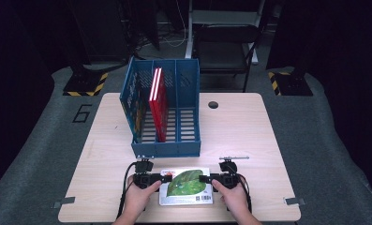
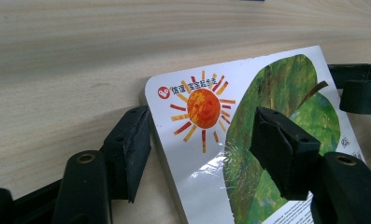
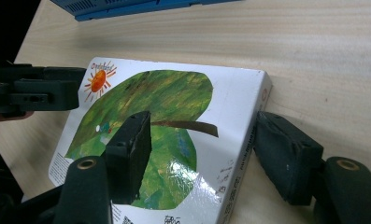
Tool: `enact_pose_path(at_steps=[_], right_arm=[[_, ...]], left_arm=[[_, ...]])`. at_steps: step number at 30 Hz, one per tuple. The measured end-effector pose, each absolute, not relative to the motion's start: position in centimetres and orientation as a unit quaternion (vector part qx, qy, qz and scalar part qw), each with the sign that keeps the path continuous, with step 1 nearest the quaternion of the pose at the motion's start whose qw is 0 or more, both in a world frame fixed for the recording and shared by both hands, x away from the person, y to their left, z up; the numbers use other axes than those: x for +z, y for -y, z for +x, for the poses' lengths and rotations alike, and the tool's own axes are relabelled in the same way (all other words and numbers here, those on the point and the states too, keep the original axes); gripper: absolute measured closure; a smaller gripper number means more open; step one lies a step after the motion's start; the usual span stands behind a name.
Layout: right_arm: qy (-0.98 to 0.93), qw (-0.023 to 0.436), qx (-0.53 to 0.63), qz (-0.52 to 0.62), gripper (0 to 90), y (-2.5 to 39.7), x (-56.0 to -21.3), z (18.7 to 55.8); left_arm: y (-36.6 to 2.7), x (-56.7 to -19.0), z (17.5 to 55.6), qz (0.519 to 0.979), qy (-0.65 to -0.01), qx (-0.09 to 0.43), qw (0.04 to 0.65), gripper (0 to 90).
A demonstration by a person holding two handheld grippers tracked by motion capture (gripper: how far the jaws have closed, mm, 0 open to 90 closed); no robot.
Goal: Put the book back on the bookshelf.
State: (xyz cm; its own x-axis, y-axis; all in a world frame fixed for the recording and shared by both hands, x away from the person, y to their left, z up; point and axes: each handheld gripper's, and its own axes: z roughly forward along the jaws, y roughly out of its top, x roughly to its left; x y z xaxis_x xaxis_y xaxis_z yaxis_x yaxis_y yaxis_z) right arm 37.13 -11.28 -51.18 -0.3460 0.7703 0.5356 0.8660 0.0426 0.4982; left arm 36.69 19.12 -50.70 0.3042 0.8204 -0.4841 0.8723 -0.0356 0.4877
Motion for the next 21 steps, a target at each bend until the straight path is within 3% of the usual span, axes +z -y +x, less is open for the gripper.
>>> enact_pose_path(at_steps=[8,15,21], right_arm=[[0.719,0.043,-0.381,-0.580,38.7,10.6,-50.9,38.4],[0.720,0.015,-0.390,-0.574,34.0,10.1,-51.1,38.3],[0.710,0.024,-0.397,-0.581,34.1,10.3,-51.2,38.2]], left_arm=[[-19.1,-50.8,37.4,0.702,-0.606,-0.035,0.373,39.9],[-18.6,-50.7,37.5,0.700,-0.611,-0.021,0.369,37.6],[-18.6,-50.7,37.3,0.693,-0.616,-0.020,0.373,39.4]])
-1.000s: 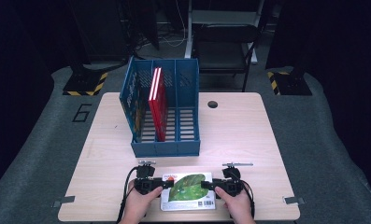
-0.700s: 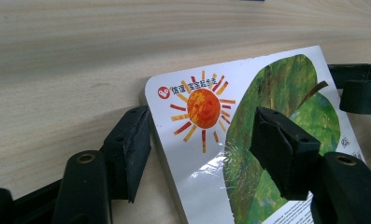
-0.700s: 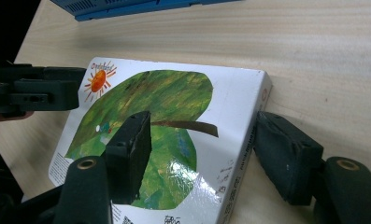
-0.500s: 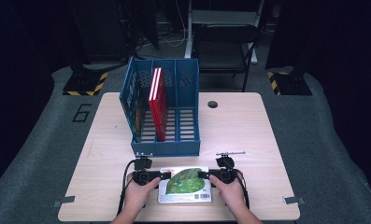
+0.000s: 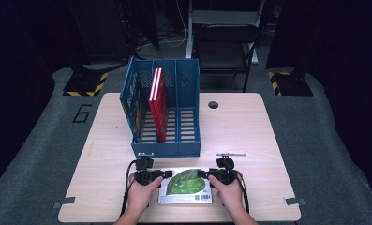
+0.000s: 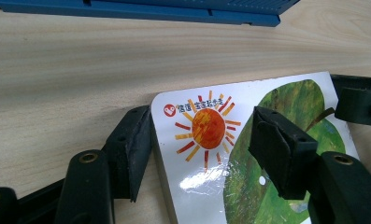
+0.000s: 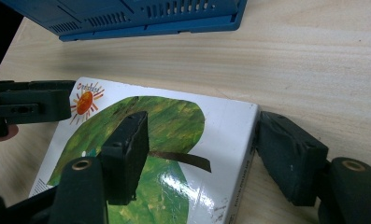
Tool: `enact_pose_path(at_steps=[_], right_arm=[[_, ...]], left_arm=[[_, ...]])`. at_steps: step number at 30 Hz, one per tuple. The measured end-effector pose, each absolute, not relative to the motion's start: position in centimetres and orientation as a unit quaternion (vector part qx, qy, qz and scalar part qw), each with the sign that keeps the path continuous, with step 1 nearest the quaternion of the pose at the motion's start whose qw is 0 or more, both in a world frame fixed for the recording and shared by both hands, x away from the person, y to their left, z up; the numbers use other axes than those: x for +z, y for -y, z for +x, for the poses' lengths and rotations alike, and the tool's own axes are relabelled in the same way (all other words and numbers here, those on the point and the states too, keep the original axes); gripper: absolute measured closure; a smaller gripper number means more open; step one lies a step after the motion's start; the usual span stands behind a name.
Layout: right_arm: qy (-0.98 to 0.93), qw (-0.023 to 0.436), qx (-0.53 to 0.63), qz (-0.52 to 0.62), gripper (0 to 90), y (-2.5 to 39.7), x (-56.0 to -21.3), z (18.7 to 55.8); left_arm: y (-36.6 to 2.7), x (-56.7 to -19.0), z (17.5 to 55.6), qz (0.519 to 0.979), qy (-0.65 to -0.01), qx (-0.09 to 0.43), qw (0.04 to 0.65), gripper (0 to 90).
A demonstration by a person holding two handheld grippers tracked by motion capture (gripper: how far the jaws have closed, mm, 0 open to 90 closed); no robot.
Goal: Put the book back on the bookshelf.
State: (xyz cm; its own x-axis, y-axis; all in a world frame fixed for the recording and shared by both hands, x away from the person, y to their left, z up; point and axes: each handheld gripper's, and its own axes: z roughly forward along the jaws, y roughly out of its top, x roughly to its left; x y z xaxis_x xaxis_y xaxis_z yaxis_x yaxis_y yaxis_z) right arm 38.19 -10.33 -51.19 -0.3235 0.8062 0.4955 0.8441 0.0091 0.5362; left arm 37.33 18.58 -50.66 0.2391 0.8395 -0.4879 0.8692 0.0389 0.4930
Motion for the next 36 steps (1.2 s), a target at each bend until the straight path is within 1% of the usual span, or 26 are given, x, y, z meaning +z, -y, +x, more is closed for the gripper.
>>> enact_pose_path(at_steps=[2,3,6,7,10,11,13,27,28,29,30,31,32,33,34,35,36], right_arm=[[0.703,0.029,-0.395,-0.591,34.2,10.1,-51.1,38.0],[0.709,0.023,-0.397,-0.583,34.3,10.2,-51.2,38.0],[0.707,0.025,-0.402,-0.582,35.7,10.2,-51.3,37.9],[0.702,0.034,-0.399,-0.589,35.9,10.1,-51.1,37.8],[0.706,0.025,-0.404,-0.582,36.6,10.2,-51.2,37.7],[0.702,0.031,-0.402,-0.587,36.6,10.1,-51.0,37.5],[0.708,0.021,-0.408,-0.576,36.6,10.1,-51.0,37.5],[0.702,0.029,-0.417,-0.577,36.7,10.3,-50.4,37.1],[0.701,0.028,-0.418,-0.577,37.0,10.3,-50.4,37.1],[0.700,0.028,-0.421,-0.576,39.9,10.4,-50.3,37.0],[0.690,0.056,-0.448,-0.566,56.6,10.5,-50.2,37.0],[0.667,0.118,-0.481,-0.556,46.0,10.5,-50.3,37.0],[0.667,0.118,-0.481,-0.556,46.0,10.5,-50.3,37.0],[0.666,0.130,-0.482,-0.555,46.6,10.1,-50.4,37.0],[0.717,0.051,-0.443,-0.536,46.0,9.0,-49.7,36.7],[0.729,0.035,-0.432,-0.529,45.7,8.6,-49.6,36.6],[0.730,0.039,-0.430,-0.529,44.7,8.6,-49.6,36.6]], left_arm=[[-18.6,-50.6,37.3,0.694,-0.616,-0.017,0.374,40.0],[-18.8,-50.5,37.3,0.694,-0.615,-0.019,0.374,40.3],[-18.9,-50.5,37.2,0.693,-0.616,-0.018,0.374,40.4],[-19.1,-50.6,37.2,0.696,-0.613,-0.016,0.375,40.4],[-19.1,-50.6,36.9,0.692,-0.615,-0.016,0.379,40.5],[-19.2,-50.5,36.9,0.691,-0.615,-0.017,0.380,40.5],[-19.2,-50.4,36.7,0.688,-0.616,-0.019,0.382,40.6],[-19.5,-50.1,36.6,0.689,-0.612,-0.020,0.388,41.0],[-19.5,-50.1,36.6,0.691,-0.611,-0.021,0.386,40.9],[-19.6,-50.2,36.6,0.693,-0.606,-0.024,0.390,41.0],[-19.5,-50.3,36.7,0.686,-0.603,-0.045,0.404,45.3],[-19.2,-50.4,36.7,0.685,-0.598,-0.068,0.410,49.9],[-19.2,-50.4,36.7,0.685,-0.598,-0.068,0.410,49.9],[-18.8,-50.4,36.6,0.695,-0.594,-0.058,0.401,49.9],[-18.3,-50.3,36.5,0.708,-0.587,-0.036,0.391,48.8],[-17.8,-50.2,36.3,0.720,-0.579,-0.025,0.383,48.1],[-17.7,-50.2,36.3,0.720,-0.579,-0.025,0.382,47.3]])
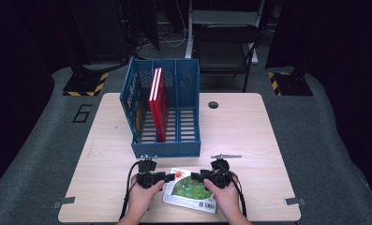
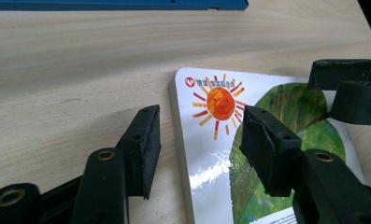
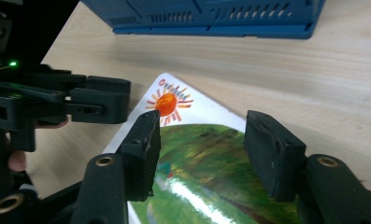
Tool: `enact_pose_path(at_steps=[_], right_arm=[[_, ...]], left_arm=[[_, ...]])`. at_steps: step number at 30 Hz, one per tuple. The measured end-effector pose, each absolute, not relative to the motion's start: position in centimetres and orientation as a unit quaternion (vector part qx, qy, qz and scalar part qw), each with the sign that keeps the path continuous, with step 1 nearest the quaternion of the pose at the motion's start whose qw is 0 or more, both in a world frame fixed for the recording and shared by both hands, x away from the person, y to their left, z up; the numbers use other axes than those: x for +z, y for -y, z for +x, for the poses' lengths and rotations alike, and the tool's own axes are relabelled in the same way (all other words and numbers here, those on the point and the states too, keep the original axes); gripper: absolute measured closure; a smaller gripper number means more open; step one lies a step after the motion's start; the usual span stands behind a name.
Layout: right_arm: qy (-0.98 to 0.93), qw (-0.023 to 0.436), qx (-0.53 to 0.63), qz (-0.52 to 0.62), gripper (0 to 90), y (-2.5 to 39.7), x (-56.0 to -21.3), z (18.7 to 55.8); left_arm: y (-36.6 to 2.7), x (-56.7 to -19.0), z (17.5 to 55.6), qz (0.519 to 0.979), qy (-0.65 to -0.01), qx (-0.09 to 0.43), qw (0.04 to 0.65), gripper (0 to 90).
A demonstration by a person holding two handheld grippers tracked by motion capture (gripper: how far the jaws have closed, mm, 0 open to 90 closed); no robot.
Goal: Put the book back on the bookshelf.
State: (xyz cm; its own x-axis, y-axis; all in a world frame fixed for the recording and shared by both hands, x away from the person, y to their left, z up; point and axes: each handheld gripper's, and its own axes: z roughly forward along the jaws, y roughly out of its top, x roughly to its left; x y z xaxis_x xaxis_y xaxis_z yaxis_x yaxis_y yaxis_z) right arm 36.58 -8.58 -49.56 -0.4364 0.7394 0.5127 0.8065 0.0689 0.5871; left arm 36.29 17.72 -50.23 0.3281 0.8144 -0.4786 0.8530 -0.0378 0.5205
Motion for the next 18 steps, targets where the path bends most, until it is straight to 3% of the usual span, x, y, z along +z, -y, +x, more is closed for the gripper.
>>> enact_pose_path(at_steps=[13,18], right_arm=[[0.730,-0.009,-0.379,-0.568,38.8,13.0,-49.6,36.6],[0.718,0.015,-0.378,-0.585,36.8,14.4,-50.3,35.6]], left_arm=[[-18.5,-50.6,35.2,0.723,-0.581,-0.043,0.370,42.4],[-18.0,-50.6,34.3,0.738,-0.569,-0.046,0.360,41.8]])
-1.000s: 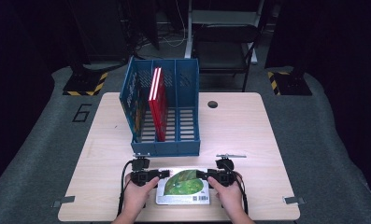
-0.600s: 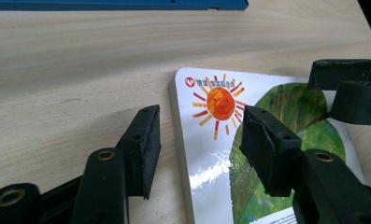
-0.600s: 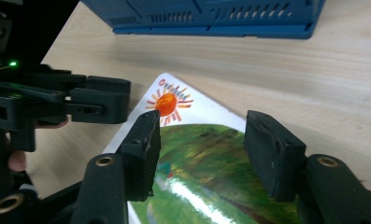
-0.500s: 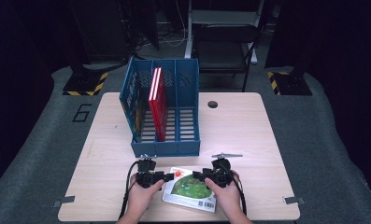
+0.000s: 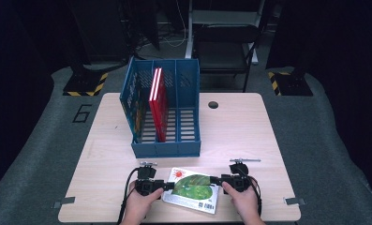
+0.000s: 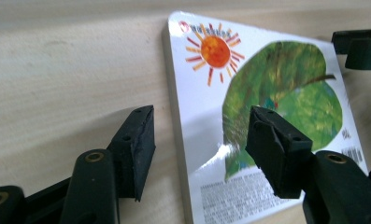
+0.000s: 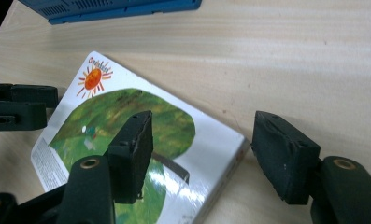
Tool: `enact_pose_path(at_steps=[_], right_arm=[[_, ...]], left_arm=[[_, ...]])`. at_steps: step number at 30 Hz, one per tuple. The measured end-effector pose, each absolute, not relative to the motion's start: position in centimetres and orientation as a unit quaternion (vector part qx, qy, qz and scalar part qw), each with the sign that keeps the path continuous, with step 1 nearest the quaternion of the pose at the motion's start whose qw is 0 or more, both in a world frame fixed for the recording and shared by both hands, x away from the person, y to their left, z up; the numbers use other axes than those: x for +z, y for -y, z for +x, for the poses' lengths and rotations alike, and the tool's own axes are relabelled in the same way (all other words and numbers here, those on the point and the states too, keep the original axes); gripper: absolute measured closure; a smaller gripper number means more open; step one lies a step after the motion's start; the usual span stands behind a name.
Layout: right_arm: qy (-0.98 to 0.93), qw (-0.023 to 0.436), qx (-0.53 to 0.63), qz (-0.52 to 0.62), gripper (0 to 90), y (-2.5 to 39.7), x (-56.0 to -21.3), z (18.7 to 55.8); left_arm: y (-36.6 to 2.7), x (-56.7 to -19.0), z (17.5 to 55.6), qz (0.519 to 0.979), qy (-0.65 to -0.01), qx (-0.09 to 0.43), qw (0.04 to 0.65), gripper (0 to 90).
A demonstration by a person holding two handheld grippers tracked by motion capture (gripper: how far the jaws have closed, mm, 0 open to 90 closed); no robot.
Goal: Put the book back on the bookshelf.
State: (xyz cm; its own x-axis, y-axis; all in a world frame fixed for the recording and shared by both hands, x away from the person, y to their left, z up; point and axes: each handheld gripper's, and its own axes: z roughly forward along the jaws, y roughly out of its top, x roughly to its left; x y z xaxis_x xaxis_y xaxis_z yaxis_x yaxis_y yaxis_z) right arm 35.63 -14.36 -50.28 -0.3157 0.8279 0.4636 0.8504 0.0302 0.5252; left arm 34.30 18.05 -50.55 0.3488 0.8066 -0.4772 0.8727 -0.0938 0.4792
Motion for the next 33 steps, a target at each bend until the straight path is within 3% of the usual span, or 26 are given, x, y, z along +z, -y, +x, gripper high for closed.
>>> enact_pose_path(at_steps=[4,8,20,23,27,33], right_arm=[[0.709,0.026,-0.380,-0.593,37.3,15.1,-50.3,35.0],[0.701,0.075,-0.388,-0.593,36.5,14.7,-50.9,34.1],[0.713,0.046,-0.411,-0.567,35.4,12.5,-51.4,37.2],[0.705,0.046,-0.414,-0.574,35.9,12.9,-51.2,37.6],[0.728,0.016,-0.388,-0.565,35.5,13.3,-49.9,35.9],[0.736,0.037,-0.375,-0.562,35.1,14.7,-49.8,32.1]], left_arm=[[-18.1,-50.5,33.4,0.745,-0.563,-0.045,0.355,41.6],[-17.8,-50.7,32.9,0.743,-0.557,-0.059,0.366,41.7],[-18.2,-50.6,31.9,0.750,-0.553,-0.069,0.357,41.0],[-18.7,-50.5,33.0,0.755,-0.554,-0.030,0.350,40.2],[-18.5,-50.4,35.2,0.763,-0.550,-0.018,0.340,35.8],[-17.5,-50.4,37.2,0.762,-0.543,-0.020,0.351,35.3]])
